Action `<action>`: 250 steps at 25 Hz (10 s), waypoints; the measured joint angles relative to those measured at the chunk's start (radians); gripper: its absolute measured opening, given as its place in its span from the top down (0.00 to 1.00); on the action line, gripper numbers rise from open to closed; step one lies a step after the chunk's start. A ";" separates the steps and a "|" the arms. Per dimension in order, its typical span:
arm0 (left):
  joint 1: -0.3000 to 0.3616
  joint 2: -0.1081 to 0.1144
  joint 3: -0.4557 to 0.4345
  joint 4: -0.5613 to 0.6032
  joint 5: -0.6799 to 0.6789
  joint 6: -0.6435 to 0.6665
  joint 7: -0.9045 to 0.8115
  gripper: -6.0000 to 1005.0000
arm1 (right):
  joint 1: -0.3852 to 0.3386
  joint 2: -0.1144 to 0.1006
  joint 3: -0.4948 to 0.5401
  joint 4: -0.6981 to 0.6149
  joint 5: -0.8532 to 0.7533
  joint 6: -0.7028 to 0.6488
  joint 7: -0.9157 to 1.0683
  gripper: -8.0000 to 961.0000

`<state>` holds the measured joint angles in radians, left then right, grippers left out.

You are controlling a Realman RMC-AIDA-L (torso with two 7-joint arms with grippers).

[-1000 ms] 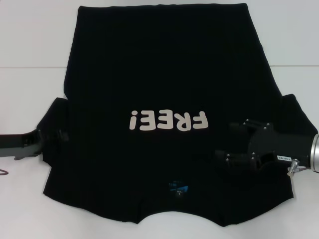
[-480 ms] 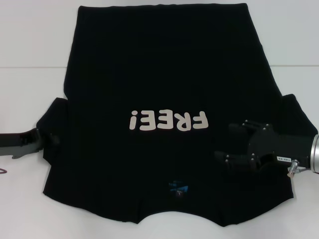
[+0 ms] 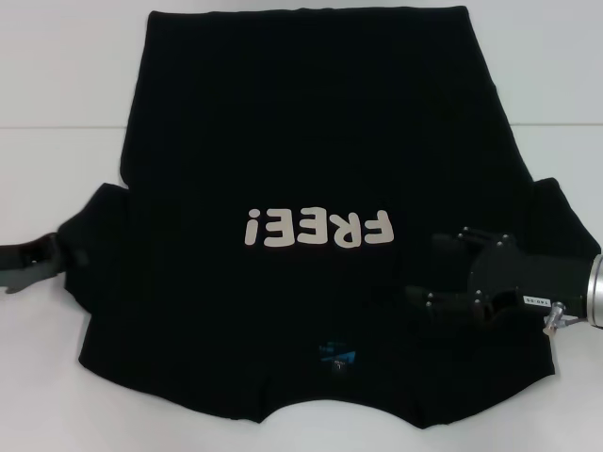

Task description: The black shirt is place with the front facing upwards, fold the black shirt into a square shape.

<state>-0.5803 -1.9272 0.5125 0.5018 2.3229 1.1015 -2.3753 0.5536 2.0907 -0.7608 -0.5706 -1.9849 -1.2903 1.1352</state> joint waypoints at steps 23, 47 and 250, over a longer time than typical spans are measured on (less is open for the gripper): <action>0.069 -0.001 -0.109 0.070 -0.001 0.002 0.005 0.99 | 0.001 0.000 0.000 0.000 0.000 0.000 0.000 0.12; -0.109 -0.053 0.115 0.170 0.007 0.137 0.007 0.98 | 0.002 0.002 0.000 0.014 0.001 0.000 0.000 0.14; 0.024 -0.101 0.174 0.378 0.305 0.425 -0.028 0.15 | -0.102 -0.012 0.046 -0.051 -0.022 -0.239 0.157 0.20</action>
<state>-0.5566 -2.0278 0.6870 0.8801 2.6277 1.5266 -2.4038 0.4514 2.0785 -0.7147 -0.6212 -2.0069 -1.5294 1.2919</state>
